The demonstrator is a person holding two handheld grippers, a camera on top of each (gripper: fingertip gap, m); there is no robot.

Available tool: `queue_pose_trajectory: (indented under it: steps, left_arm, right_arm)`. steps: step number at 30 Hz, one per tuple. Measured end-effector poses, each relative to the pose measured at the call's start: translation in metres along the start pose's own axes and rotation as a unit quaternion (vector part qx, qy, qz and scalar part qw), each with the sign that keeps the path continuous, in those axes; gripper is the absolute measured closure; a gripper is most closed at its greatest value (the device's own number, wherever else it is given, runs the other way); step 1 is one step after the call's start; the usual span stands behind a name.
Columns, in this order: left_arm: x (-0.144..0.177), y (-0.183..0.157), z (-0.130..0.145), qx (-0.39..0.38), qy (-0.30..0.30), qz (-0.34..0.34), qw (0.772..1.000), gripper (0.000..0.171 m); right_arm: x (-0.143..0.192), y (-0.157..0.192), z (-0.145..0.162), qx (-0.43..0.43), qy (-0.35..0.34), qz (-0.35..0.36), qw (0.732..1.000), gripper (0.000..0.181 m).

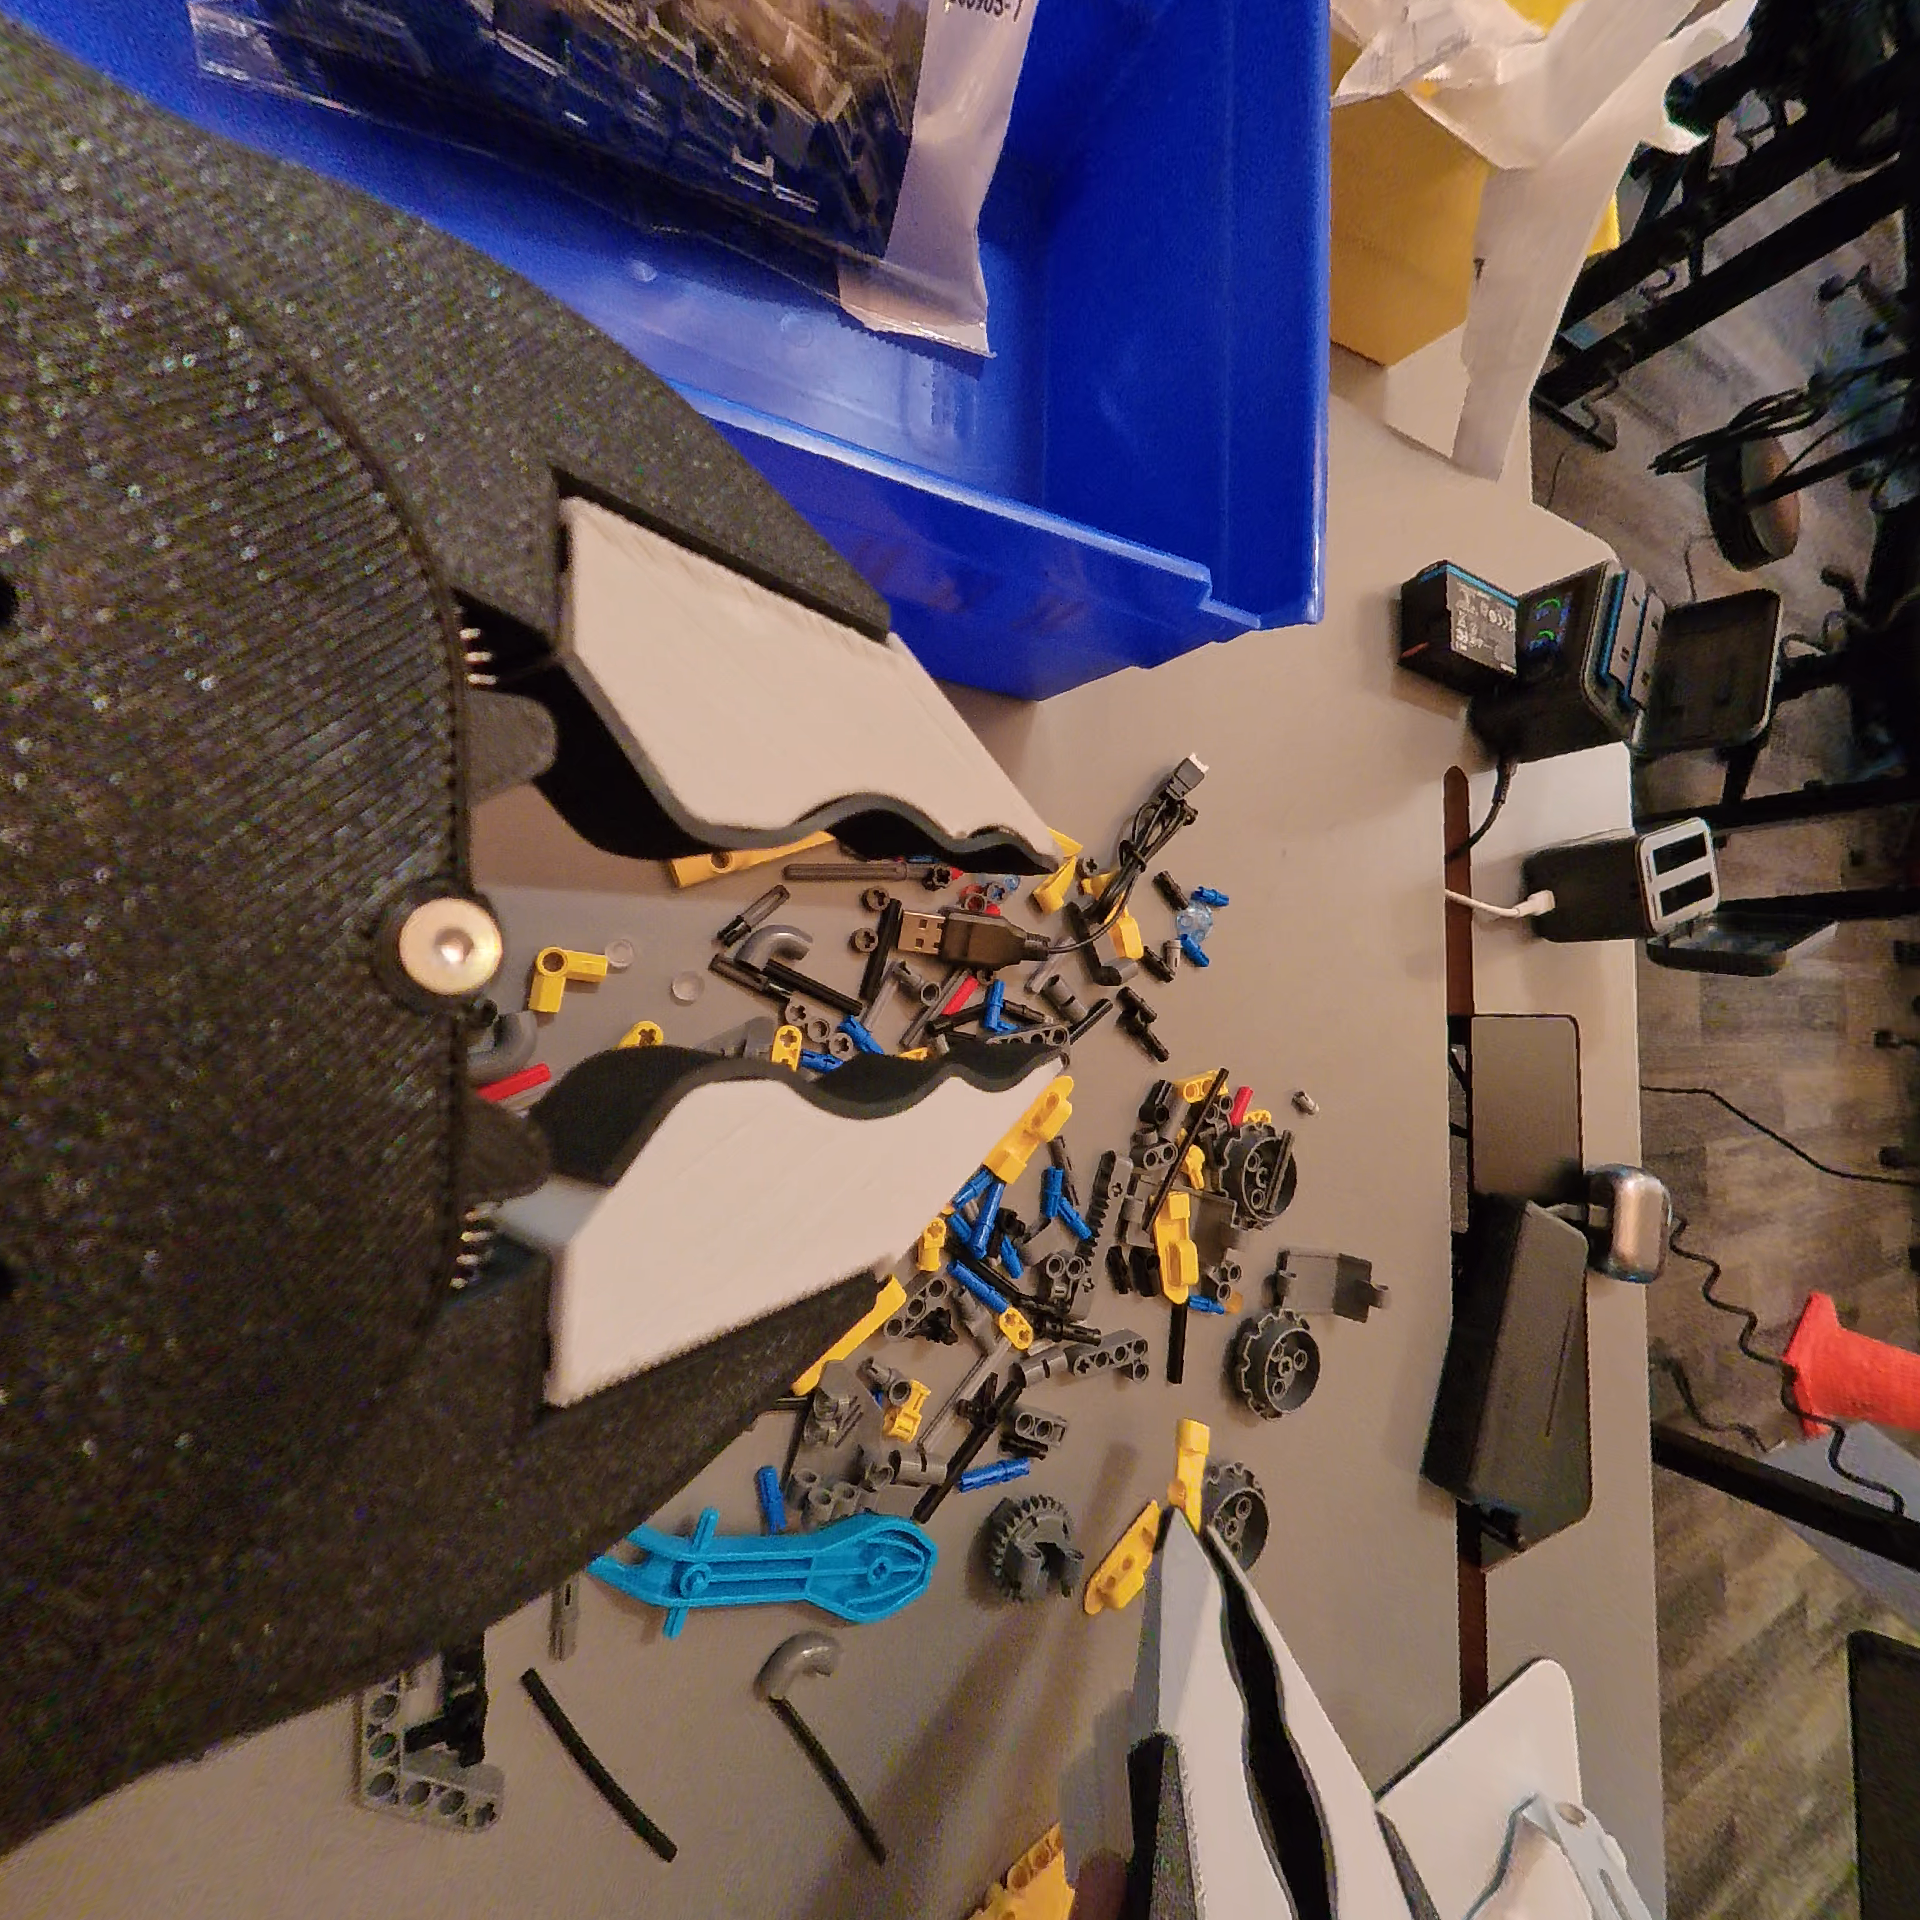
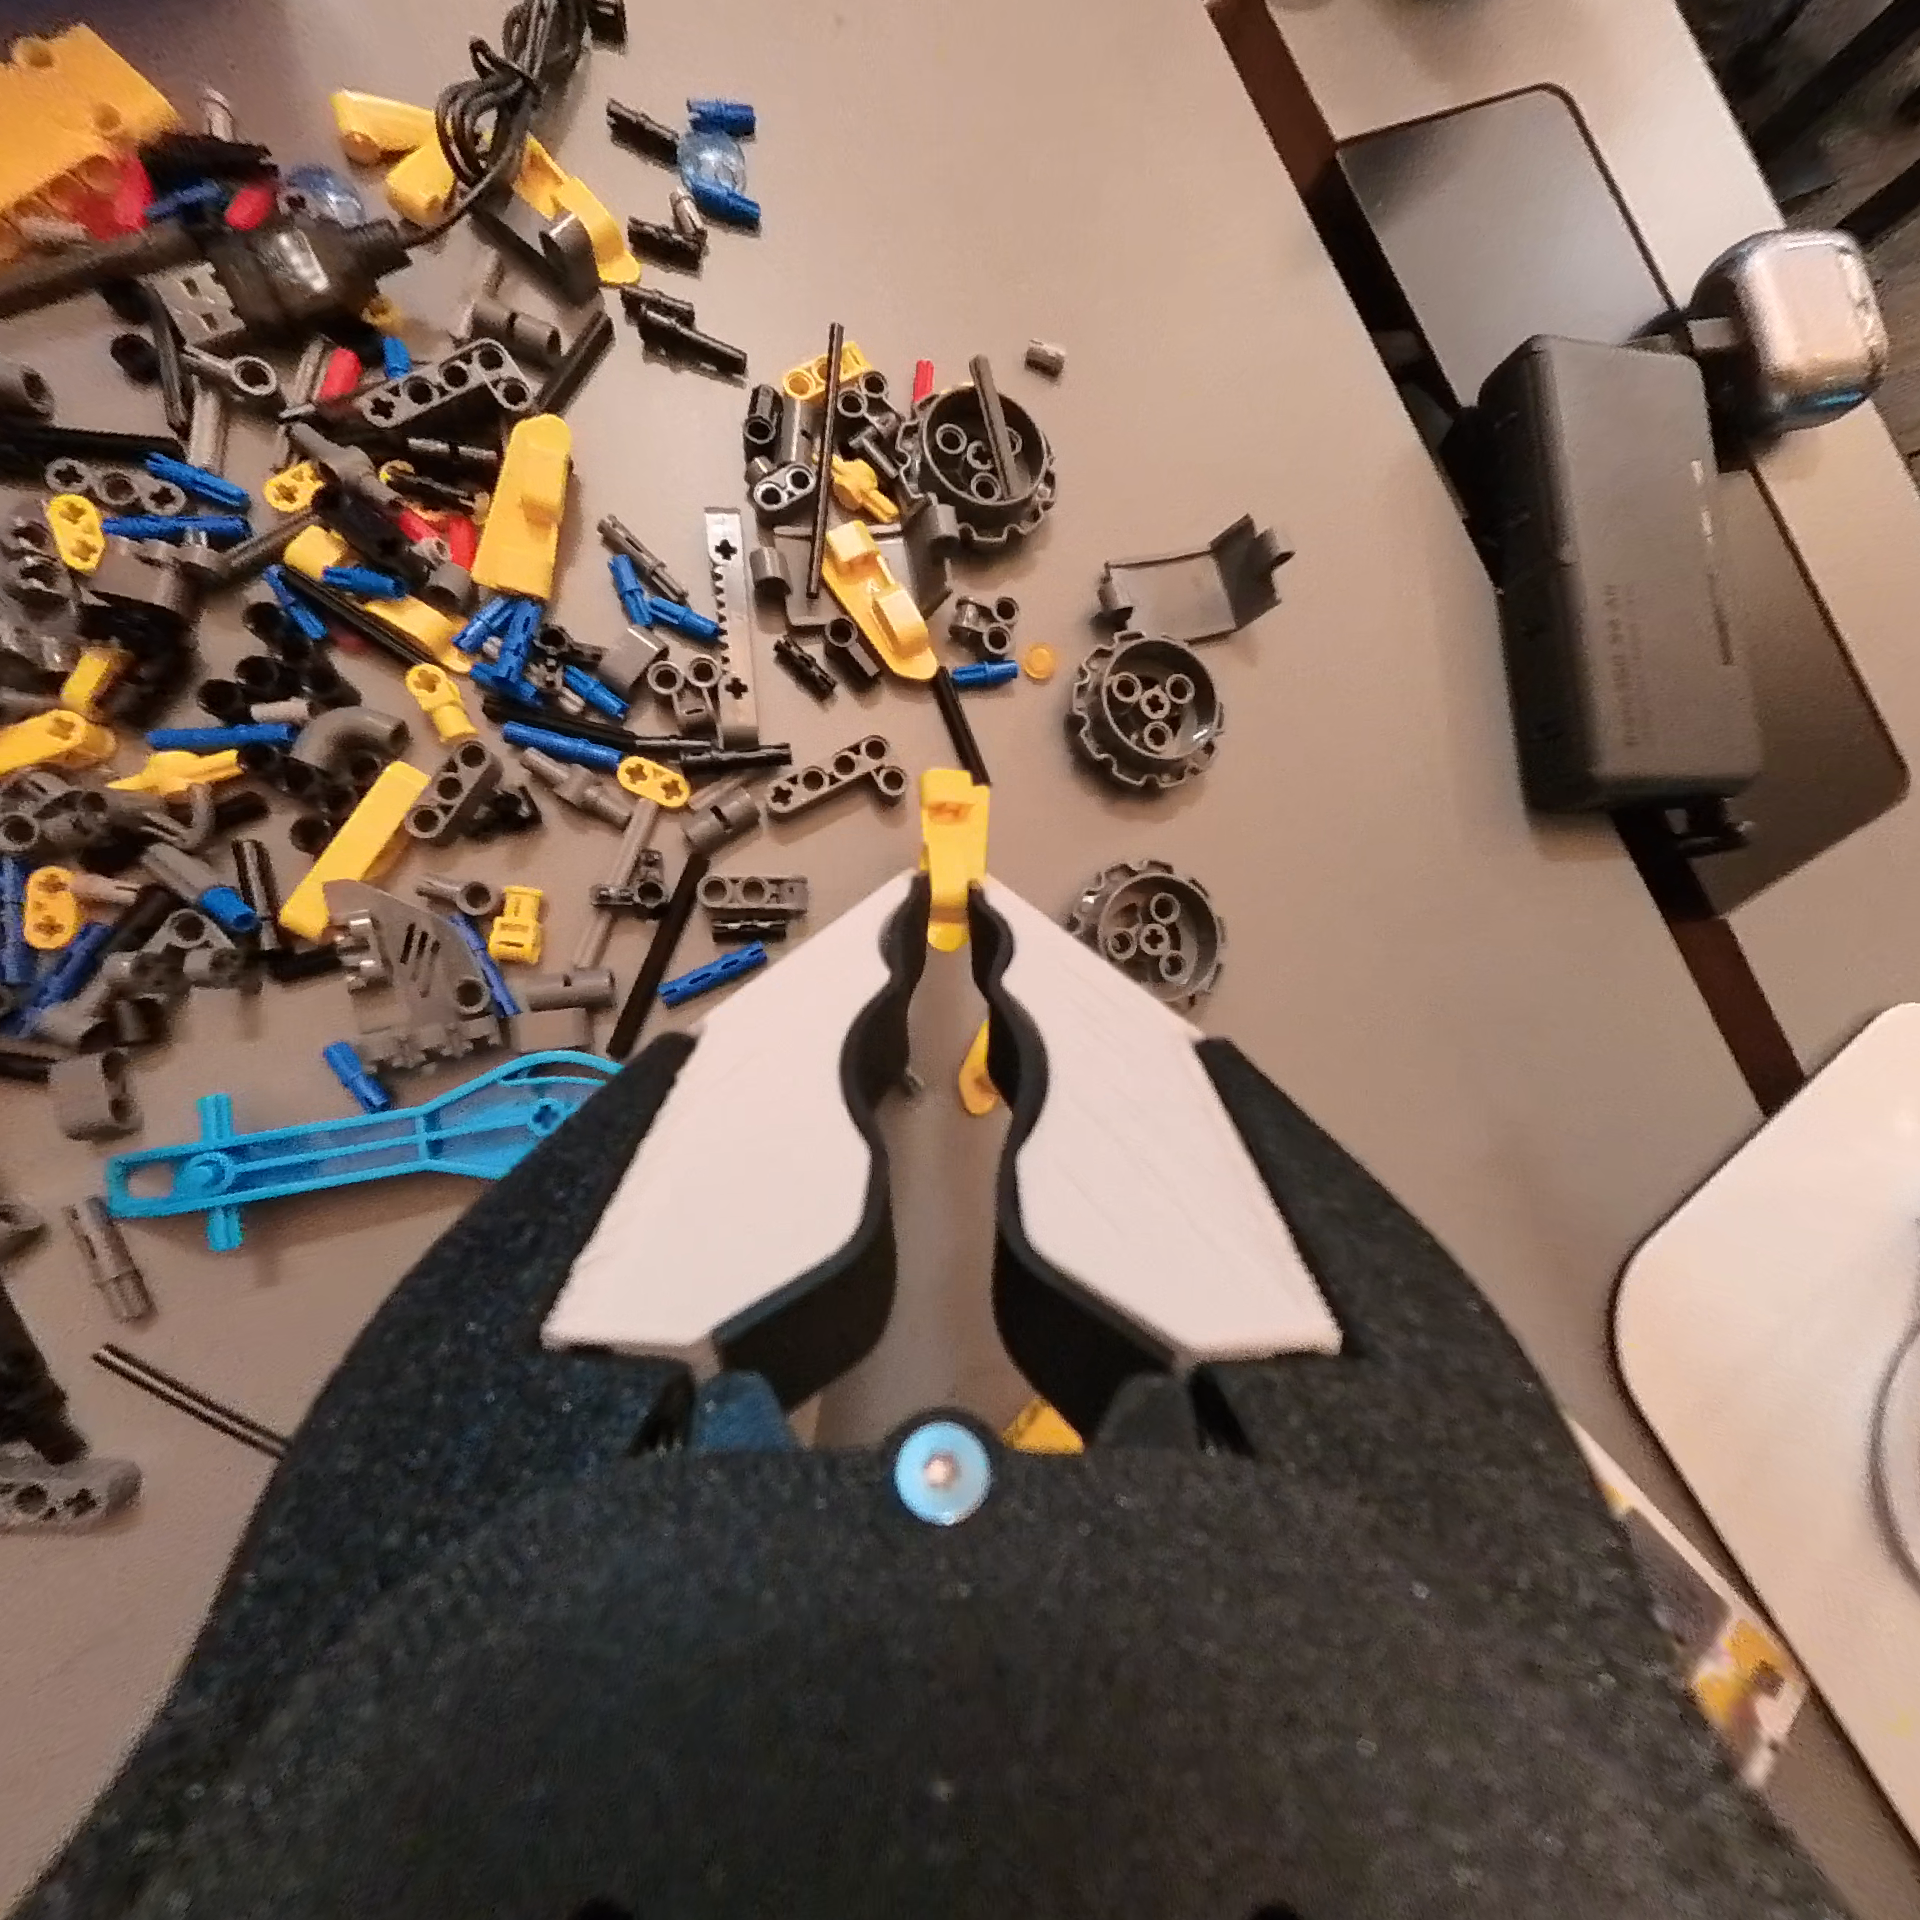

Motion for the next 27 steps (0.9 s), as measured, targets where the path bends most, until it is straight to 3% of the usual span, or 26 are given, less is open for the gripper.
queue_pose_trajectory:
  steps: [27]
  left_arm:
    - [-0.0001,0.0,0.0004,0.001,0.001,0.002,1.0,0.139]
  right_arm:
    - [-0.0099,0.0049,0.0056,0.006,0.011,-0.008,1.0,0.175]
Point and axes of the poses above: each gripper's, where its closed fingertips meet, x back along the fingers, z out of its underside, y = z × x across the jaws, the point moved 4 cm from there along x, back along the fingers, and after that the axes turned 2 degrees about -x, right-handed, at the moved point
